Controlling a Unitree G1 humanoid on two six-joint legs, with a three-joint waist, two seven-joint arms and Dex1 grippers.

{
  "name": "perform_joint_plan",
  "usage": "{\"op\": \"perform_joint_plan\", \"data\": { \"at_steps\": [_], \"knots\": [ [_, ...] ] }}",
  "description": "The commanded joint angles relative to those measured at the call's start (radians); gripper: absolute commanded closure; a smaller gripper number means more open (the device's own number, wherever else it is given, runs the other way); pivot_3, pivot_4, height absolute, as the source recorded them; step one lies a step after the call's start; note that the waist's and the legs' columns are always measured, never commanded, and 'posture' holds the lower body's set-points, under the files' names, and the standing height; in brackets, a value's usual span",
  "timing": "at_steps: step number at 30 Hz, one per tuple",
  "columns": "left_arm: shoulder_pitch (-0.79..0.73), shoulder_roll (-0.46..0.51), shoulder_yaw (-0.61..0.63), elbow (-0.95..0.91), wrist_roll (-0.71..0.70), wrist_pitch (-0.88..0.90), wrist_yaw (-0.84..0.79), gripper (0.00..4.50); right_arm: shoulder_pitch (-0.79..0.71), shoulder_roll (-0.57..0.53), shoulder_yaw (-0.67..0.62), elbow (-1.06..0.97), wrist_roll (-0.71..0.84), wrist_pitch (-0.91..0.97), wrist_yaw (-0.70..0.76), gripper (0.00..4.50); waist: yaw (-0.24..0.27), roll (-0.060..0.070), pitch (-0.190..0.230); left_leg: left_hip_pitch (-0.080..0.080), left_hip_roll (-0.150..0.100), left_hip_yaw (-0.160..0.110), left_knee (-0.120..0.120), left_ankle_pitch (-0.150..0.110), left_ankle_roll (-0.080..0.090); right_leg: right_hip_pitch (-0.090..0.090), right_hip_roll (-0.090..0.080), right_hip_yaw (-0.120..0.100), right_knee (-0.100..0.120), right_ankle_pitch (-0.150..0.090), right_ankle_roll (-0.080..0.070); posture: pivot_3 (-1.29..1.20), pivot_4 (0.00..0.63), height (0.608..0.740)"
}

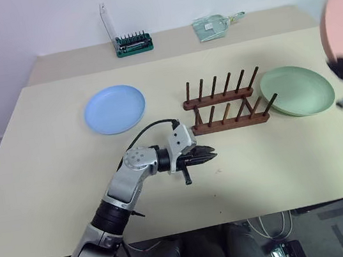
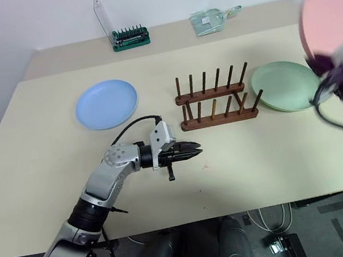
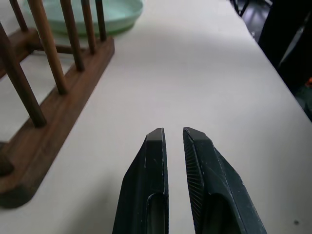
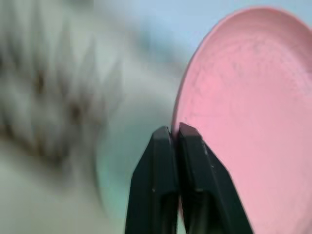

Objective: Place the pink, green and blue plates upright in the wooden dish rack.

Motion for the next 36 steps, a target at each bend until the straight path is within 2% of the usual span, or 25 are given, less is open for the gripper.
{"op": "perform_joint_plan", "data": {
  "at_steps": [1, 3, 8, 15, 24, 36],
  "knots": [
    [-0.012, 0.008, 0.033, -0.016, -0.013, -0.006, 0.006, 3.94, -0.148, 0.019, -0.015, 0.058, 0.409, 0.135, 0.037, 4.48, 0.0, -0.002, 0.001, 0.0, 0.001, 0.0, 0.0, 0.0, 0.0, 0.0, 0.001, 0.0, -0.001, 0.001, -0.001, 0.0, 0.15, 0.738],
    [-0.009, 0.009, 0.035, -0.02, -0.013, -0.005, 0.01, 3.94, -0.213, 0.011, 0.015, 0.152, 0.481, 0.175, 0.036, 4.48, 0.002, -0.002, 0.001, -0.001, 0.001, 0.0, 0.0, -0.001, 0.001, 0.0, 0.001, 0.0, -0.002, 0.001, -0.002, 0.0, 0.15, 0.738],
    [0.007, 0.01, 0.044, -0.044, -0.011, 0.001, 0.035, 3.94, -0.244, -0.005, 0.068, 0.326, 0.547, 0.209, 0.09, 4.48, 0.0, -0.001, 0.001, -0.002, 0.001, 0.001, 0.0, -0.001, 0.002, -0.002, 0.001, 0.0, -0.003, 0.001, -0.002, 0.0, 0.15, 0.738],
    [0.047, 0.025, 0.046, -0.101, -0.015, 0.025, 0.06, 3.94, -0.242, -0.038, 0.155, 0.454, 0.466, 0.146, 0.202, 4.48, -0.003, 0.0, 0.0, -0.002, 0.001, 0.004, 0.0, -0.001, 0.001, -0.004, 0.001, 0.002, 0.0, 0.002, -0.002, 0.0, 0.15, 0.738],
    [0.062, 0.038, 0.043, -0.121, -0.015, 0.038, 0.069, 3.94, -0.297, -0.036, 0.18, 0.51, 0.493, 0.17, 0.214, 4.48, -0.002, 0.0, 0.0, -0.002, 0.001, 0.004, 0.0, -0.001, 0.001, -0.004, 0.001, 0.003, 0.0, 0.002, -0.002, 0.0, 0.15, 0.738],
    [0.045, 0.039, 0.048, -0.111, -0.015, 0.036, 0.063, 3.94, -0.345, -0.016, 0.238, 0.748, 0.451, 0.198, 0.229, 4.48, -0.002, 0.001, 0.0, -0.002, 0.001, 0.005, 0.0, -0.001, 0.001, -0.005, 0.001, 0.003, 0.0, 0.002, -0.002, 0.0, 0.15, 0.738]
  ]
}}
